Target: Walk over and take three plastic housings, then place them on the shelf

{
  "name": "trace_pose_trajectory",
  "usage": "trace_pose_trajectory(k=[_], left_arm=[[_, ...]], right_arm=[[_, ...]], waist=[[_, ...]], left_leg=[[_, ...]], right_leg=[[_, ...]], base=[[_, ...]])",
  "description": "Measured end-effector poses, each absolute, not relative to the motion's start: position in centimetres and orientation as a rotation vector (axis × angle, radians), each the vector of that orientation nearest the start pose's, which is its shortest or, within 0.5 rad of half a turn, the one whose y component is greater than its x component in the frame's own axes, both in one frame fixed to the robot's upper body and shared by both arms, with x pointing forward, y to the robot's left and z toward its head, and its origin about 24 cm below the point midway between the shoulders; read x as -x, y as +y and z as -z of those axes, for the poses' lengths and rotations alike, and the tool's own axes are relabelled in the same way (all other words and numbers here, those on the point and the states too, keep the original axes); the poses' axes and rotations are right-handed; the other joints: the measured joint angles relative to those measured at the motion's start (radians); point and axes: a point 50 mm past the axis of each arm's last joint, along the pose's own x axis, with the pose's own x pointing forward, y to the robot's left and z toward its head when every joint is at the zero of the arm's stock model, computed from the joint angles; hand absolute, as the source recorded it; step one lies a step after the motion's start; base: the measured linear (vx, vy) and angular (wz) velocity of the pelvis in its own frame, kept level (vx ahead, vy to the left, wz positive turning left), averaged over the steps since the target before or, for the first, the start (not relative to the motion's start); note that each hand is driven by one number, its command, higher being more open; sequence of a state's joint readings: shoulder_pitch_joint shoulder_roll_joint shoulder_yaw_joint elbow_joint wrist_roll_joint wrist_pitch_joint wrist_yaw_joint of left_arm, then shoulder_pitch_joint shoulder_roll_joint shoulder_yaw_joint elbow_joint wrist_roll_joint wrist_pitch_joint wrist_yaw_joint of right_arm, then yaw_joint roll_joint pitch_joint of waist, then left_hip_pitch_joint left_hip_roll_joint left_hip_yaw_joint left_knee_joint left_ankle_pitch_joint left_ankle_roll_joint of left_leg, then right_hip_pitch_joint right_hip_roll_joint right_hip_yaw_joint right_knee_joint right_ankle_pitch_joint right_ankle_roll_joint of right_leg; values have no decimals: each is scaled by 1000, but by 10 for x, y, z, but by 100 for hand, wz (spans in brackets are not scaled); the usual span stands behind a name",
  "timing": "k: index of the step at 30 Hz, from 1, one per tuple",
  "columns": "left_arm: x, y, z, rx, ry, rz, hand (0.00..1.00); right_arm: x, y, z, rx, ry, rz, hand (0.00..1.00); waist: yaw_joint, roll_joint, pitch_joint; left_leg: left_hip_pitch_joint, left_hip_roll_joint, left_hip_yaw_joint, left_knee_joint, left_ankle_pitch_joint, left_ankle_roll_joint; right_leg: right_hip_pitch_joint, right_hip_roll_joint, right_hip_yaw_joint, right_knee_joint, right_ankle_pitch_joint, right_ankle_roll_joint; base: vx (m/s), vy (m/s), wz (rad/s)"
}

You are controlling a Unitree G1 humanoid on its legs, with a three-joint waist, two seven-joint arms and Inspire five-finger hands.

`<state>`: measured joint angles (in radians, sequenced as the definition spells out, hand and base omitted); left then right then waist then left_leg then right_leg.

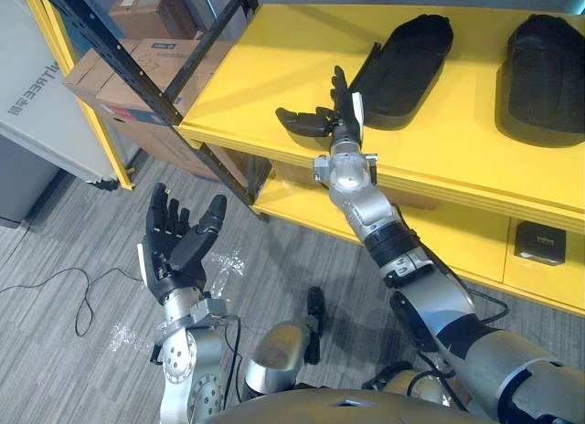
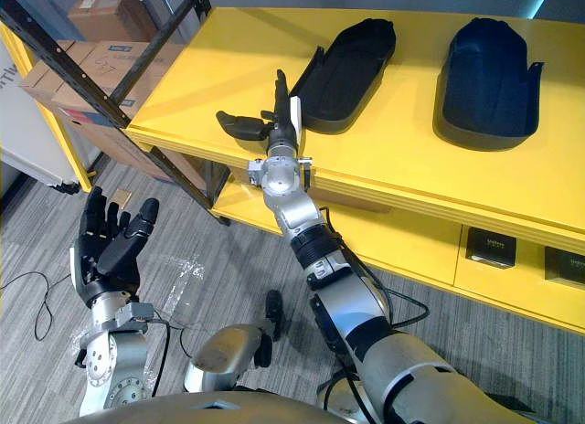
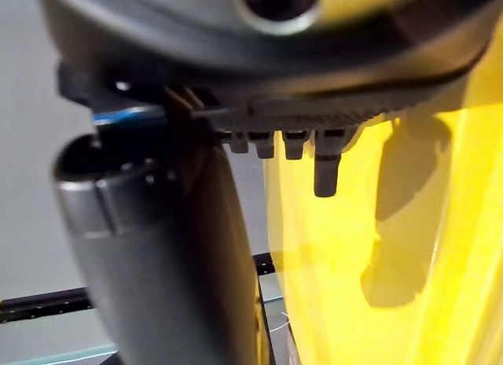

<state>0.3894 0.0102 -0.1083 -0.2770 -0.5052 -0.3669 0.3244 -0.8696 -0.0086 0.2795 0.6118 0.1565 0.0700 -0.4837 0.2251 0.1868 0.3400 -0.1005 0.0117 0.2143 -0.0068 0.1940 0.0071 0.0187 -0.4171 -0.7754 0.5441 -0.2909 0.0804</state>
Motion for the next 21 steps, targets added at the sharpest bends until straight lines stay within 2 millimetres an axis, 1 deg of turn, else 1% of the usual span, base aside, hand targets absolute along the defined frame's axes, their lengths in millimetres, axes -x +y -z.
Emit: trace_pose_trajectory(k=[8, 12, 15, 16, 17, 18, 20, 21], left_arm=[[-172, 175, -50, 546, -183, -426, 100], [-173, 173, -49, 547, -178, -416, 100], [-172, 175, -49, 542, -180, -420, 100], [-172, 176, -49, 539, -182, -426, 100], [-172, 179, -50, 534, -188, -432, 100], [-172, 180, -50, 530, -191, -437, 100], [-170, 189, -51, 513, -207, -464, 100], [-170, 191, -51, 508, -212, -474, 100]], right_arm=[[-375, -43, -154, 110, -165, -23, 100], [-368, -33, -150, 135, -192, -119, 100], [-349, -21, -148, 115, -245, -252, 100], [-339, -18, -148, 99, -274, -328, 100], [-328, -16, -149, 72, -296, -417, 100], [-322, -17, -151, 60, -313, -458, 100], [-298, -28, -158, 14, -392, -547, 100], [-292, -33, -160, 3, -415, -555, 100]], waist=[[-10, -2, 2], [-16, -3, 3], [-28, -11, 5], [-36, -18, 6], [-37, -26, 4], [-38, -32, 4], [-45, -62, -9], [-51, -70, -12]], left_leg=[[3, 0, 13, -2, -1, 0], [5, 4, 18, -3, -2, 0], [7, 9, 25, -4, -6, -1], [8, 12, 28, -5, -7, -2], [12, 19, 35, -9, -9, -4], [17, 23, 40, -14, -9, -4], [26, 37, 59, -17, -17, -12], [30, 42, 63, -18, -19, -12]], right_leg=[[-3, 0, 7, 0, 0, 0], [-4, 2, 11, -2, 0, 0], [-6, 7, 16, -9, 4, 6], [-5, 13, 18, -18, 10, 13], [-3, 25, 24, -34, 19, 13], [-1, 33, 28, -43, 23, 12], [7, 60, 42, -85, 42, 13], [12, 69, 44, -99, 48, 13]], base=[[3, -3, -2], [3, -5, -2], [16, -23, -5], [25, -24, -13], [28, -27, -17], [32, -35, -26], [37, -42, -27], [45, -45, -23]])
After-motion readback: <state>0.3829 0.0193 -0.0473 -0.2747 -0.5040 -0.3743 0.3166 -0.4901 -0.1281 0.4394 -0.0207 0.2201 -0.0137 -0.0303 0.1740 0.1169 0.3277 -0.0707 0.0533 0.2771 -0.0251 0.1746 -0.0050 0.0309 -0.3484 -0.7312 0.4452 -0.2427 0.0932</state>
